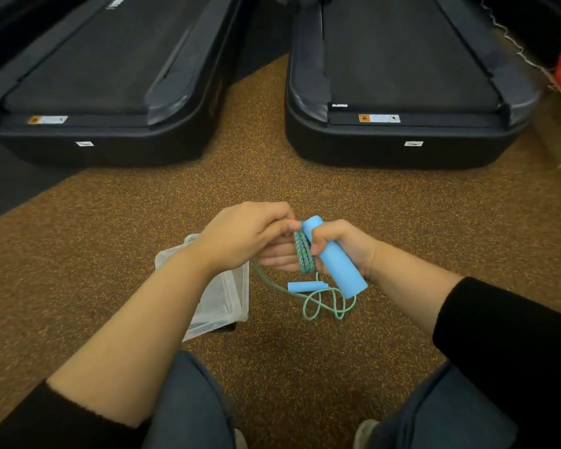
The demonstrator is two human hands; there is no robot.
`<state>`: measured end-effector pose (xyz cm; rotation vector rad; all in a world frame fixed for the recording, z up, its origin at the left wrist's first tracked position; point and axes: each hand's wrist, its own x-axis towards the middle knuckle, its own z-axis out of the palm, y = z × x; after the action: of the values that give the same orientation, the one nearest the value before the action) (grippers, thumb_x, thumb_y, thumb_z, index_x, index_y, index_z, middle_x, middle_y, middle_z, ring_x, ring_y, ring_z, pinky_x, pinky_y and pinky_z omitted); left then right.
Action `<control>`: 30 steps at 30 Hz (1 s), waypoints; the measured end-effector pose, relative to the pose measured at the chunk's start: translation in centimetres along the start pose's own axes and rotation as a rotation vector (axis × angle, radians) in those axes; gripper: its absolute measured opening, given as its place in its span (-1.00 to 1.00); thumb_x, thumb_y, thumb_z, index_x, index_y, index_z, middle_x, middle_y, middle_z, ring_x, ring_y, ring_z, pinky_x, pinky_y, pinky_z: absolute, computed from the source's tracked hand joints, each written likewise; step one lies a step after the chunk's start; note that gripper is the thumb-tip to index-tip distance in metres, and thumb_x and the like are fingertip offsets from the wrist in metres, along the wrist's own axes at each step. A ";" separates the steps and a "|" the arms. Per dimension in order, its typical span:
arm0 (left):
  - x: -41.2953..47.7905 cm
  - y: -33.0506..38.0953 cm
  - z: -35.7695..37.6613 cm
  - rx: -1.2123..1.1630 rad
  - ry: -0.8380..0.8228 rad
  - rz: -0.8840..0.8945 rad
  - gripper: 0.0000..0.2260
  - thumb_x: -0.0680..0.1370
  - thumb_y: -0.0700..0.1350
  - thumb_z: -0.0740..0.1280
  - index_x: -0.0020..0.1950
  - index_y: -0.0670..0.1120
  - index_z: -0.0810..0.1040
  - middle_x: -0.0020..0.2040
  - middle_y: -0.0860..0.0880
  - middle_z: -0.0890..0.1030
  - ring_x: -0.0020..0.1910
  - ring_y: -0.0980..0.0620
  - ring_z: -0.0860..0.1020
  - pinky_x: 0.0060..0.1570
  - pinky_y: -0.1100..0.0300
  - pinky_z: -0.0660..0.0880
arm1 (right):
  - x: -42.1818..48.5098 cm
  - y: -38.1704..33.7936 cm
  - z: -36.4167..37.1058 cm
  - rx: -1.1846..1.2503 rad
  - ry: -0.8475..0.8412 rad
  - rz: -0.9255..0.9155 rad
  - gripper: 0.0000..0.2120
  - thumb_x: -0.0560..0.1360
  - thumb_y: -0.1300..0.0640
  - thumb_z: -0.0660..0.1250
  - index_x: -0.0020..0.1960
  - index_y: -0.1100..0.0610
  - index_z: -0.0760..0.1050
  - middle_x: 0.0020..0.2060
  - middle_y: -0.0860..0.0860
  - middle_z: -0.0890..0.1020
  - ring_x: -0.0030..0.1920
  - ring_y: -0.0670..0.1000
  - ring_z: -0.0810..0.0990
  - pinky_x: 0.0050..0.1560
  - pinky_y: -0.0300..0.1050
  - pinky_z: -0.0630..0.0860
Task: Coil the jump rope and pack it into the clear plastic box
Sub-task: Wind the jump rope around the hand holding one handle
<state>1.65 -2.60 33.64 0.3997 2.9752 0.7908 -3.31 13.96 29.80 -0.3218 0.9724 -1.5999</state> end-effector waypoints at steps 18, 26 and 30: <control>1.0 -0.4 2.3 -0.568 0.006 -0.108 -0.81 0.53 -0.34 0.13 -0.17 -0.25 0.52 -0.23 -0.09 0.51 -0.26 0.20 0.49 -0.23 0.37 0.41 | -1.2 -2.3 1.0 0.160 -0.184 -0.184 -0.52 0.15 0.26 0.33 0.07 0.32 0.59 -0.04 0.22 0.67 0.03 0.14 0.65 0.11 -0.02 0.55; 1.3 1.7 4.6 -0.352 -0.025 -0.079 -0.79 0.55 -0.33 0.08 -0.18 -0.14 0.44 -0.32 0.03 0.48 -0.35 0.21 0.46 -0.29 0.39 0.36 | -0.9 -3.1 0.5 0.188 -0.070 -0.303 -0.36 0.06 0.22 0.37 0.15 0.38 0.54 0.04 0.29 0.64 0.09 0.20 0.62 0.11 0.02 0.56; 1.7 1.8 5.6 -0.343 -0.150 -0.076 -0.80 0.61 -0.19 0.08 -0.17 -0.01 0.38 -0.36 0.05 0.51 -0.48 0.38 0.45 -0.38 0.52 0.28 | -0.7 -3.1 -0.2 0.221 -0.012 -0.331 -0.32 0.10 0.25 0.33 0.23 0.38 0.47 0.17 0.30 0.56 0.22 0.22 0.54 0.29 0.06 0.43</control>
<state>1.01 2.05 29.68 0.3090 2.6303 1.1770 -5.41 14.58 32.13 -0.3521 0.7497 -1.9853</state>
